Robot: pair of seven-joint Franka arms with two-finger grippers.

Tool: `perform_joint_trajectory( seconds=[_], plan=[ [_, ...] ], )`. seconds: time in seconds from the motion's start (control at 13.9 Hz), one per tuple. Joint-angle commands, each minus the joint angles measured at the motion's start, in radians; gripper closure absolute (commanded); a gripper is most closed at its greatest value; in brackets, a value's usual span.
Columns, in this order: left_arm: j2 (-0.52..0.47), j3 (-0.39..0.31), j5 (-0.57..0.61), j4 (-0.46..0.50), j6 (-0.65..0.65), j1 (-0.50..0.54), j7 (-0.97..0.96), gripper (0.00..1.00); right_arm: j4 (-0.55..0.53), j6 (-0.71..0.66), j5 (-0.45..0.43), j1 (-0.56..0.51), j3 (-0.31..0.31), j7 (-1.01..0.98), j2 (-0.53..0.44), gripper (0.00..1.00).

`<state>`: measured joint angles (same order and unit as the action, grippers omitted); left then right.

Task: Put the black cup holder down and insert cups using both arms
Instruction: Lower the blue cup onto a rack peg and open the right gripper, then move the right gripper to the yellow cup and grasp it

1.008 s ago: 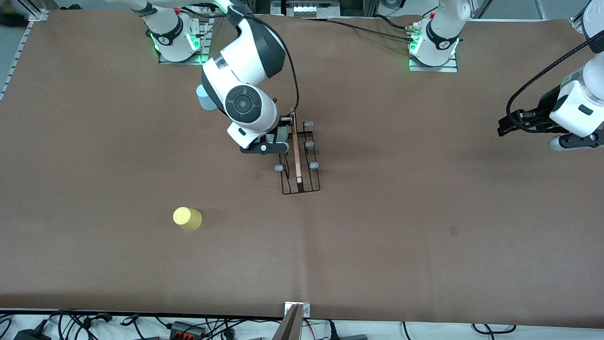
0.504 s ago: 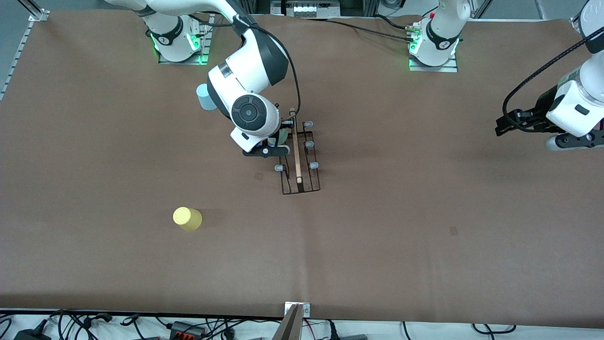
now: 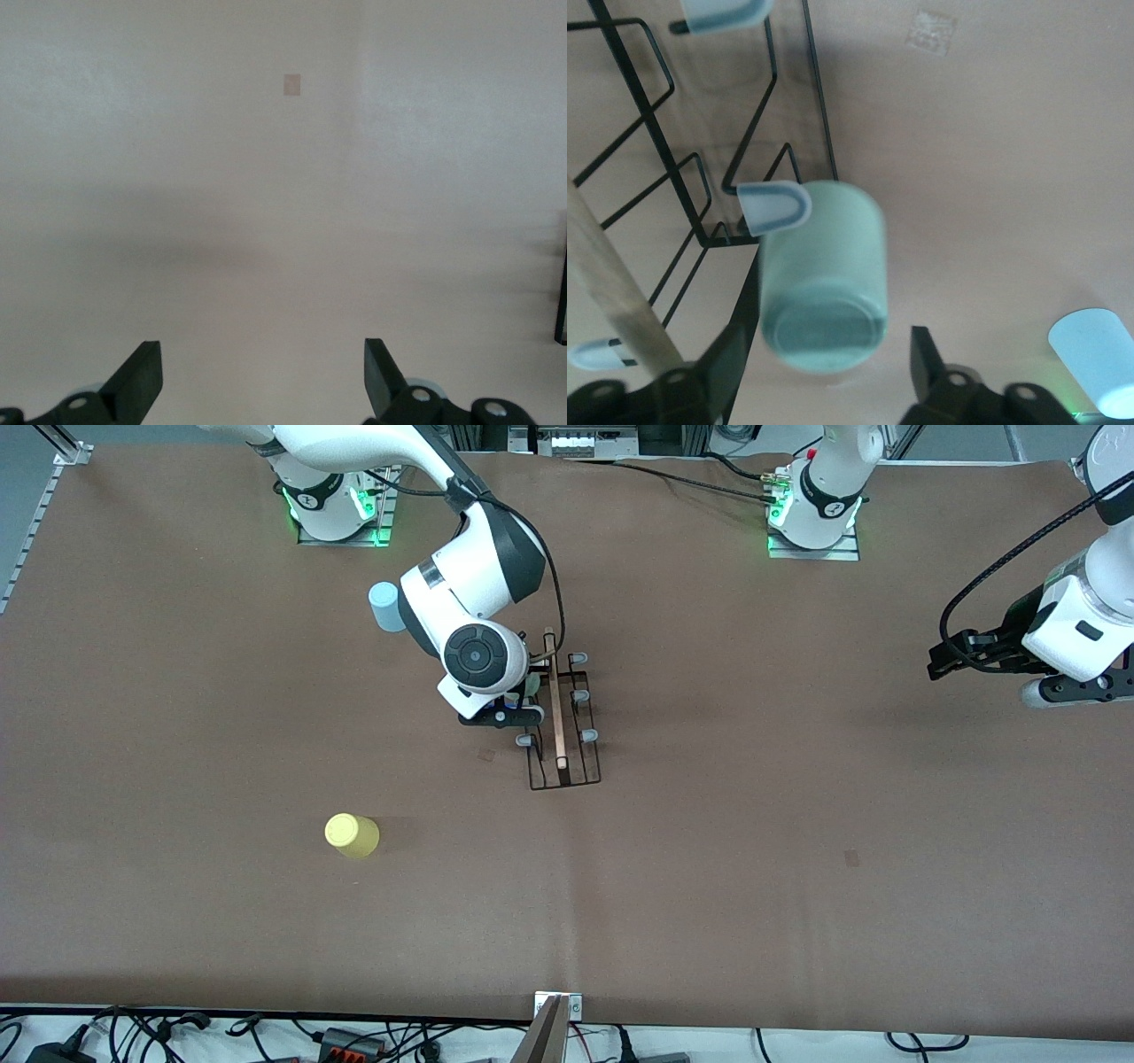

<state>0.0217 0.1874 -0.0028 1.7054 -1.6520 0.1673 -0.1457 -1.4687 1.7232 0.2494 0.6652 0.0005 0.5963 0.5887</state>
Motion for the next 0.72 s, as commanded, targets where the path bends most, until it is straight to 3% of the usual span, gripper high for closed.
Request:
perform_joint_trajectory(
  seconds=[0.0, 0.22, 0.36, 0.5, 0.65],
  plan=[
    [-0.013, -0.002, -0.016, 0.005, -0.005, -0.002, 0.023, 0.00, 0.024, -0.020, -0.002, -0.015, -0.017, 0.007, -0.076, 0.00],
    [-0.014, -0.002, -0.016, 0.005, -0.005, -0.002, 0.025, 0.00, 0.025, -0.045, -0.064, -0.022, -0.109, -0.004, -0.164, 0.00],
    [-0.014, -0.003, -0.014, 0.005, -0.005, 0.000, 0.025, 0.00, 0.027, -0.031, -0.073, -0.022, -0.225, -0.004, -0.171, 0.00],
    [-0.014, -0.002, -0.014, 0.005, -0.005, 0.000, 0.025, 0.00, 0.045, -0.013, -0.073, -0.048, -0.342, -0.042, -0.147, 0.00],
    [-0.014, -0.002, -0.014, 0.004, -0.005, -0.002, 0.021, 0.00, 0.083, 0.067, -0.088, -0.114, -0.362, -0.162, -0.058, 0.00]
  ],
)
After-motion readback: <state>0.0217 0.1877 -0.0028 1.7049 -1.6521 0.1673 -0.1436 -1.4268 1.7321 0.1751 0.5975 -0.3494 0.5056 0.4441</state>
